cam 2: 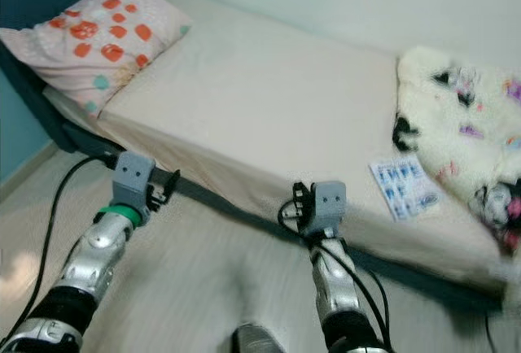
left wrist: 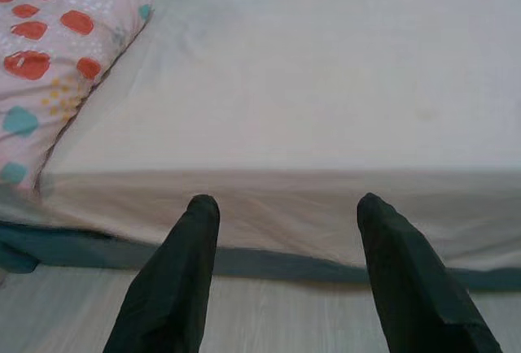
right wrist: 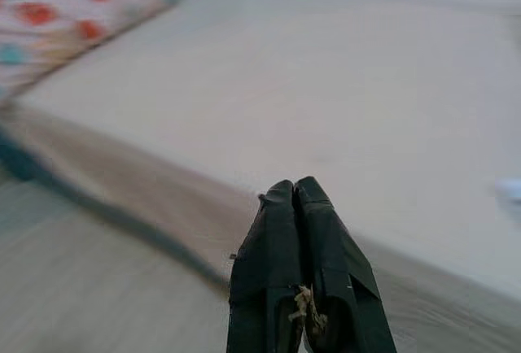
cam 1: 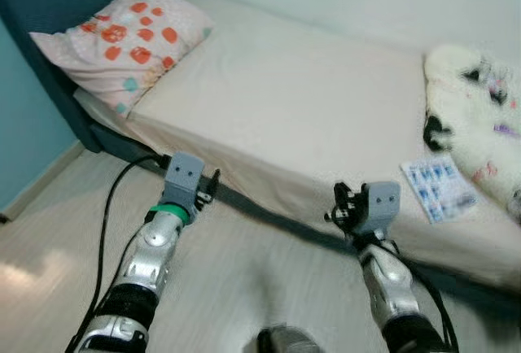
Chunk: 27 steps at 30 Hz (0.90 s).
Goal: Clean up the room
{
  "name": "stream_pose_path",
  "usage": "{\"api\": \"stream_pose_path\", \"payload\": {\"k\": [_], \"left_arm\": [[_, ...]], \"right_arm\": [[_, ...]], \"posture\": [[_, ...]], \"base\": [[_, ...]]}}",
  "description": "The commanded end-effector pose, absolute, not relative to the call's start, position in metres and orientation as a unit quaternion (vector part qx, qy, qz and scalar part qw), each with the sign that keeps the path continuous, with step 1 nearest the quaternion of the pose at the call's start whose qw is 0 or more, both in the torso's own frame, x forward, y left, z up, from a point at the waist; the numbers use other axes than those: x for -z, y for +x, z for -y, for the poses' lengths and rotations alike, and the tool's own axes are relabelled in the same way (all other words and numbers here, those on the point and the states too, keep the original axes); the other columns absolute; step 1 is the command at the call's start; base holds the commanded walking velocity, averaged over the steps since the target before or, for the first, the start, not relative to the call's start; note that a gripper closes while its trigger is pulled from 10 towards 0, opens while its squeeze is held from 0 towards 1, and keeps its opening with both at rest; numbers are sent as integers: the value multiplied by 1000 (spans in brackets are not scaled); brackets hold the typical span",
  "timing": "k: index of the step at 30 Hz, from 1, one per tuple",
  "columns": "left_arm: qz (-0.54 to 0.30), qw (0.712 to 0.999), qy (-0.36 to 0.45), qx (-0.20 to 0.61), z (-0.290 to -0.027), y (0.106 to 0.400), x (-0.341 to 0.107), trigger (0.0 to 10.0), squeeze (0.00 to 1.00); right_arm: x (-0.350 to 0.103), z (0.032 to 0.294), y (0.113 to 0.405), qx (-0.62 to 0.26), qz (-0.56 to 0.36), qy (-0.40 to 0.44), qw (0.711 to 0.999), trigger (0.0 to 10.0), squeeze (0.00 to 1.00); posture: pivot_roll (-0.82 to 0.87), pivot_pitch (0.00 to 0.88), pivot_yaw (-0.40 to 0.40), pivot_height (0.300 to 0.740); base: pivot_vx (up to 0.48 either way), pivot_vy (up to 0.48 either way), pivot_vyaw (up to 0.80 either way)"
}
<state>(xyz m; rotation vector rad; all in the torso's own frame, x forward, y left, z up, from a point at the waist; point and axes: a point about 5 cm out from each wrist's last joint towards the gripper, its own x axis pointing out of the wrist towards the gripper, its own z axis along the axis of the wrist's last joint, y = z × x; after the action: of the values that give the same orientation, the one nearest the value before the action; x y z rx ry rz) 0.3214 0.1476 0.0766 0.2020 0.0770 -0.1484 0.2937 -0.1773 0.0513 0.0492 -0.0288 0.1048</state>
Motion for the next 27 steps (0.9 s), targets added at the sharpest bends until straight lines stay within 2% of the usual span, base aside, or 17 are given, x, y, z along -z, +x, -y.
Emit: {"api": "stream_pose_path", "payload": {"k": [1,10,18,23,27], "left_arm": [[-51,991,97,72,-147,318,-71,10000,0],[-77,990,107,56,-156,308,-57,10000,0],[-67,991,108,41,-152,307,-62,10000,0],[-69,989,133,-4,-180,296,-60,10000,0],[-71,988,136,-17,-191,291,-59,10000,0]], "right_arm": [[-57,182,295,-37,28,20,999,10000,0],[-58,188,294,-27,25,11,999,10000,0],[-54,178,297,-56,7,16,998,10000,0],[-57,166,304,-77,6,18,997,10000,0],[-59,163,306,-82,7,19,996,10000,0]], "posture": [[-22,19,6,720],[-22,20,-14,720],[27,22,-56,720],[60,24,-71,720],[67,26,-70,720]], "base": [[0,0,-781],[0,0,-781],[0,0,-781],[0,0,-781],[0,0,-781]]}}
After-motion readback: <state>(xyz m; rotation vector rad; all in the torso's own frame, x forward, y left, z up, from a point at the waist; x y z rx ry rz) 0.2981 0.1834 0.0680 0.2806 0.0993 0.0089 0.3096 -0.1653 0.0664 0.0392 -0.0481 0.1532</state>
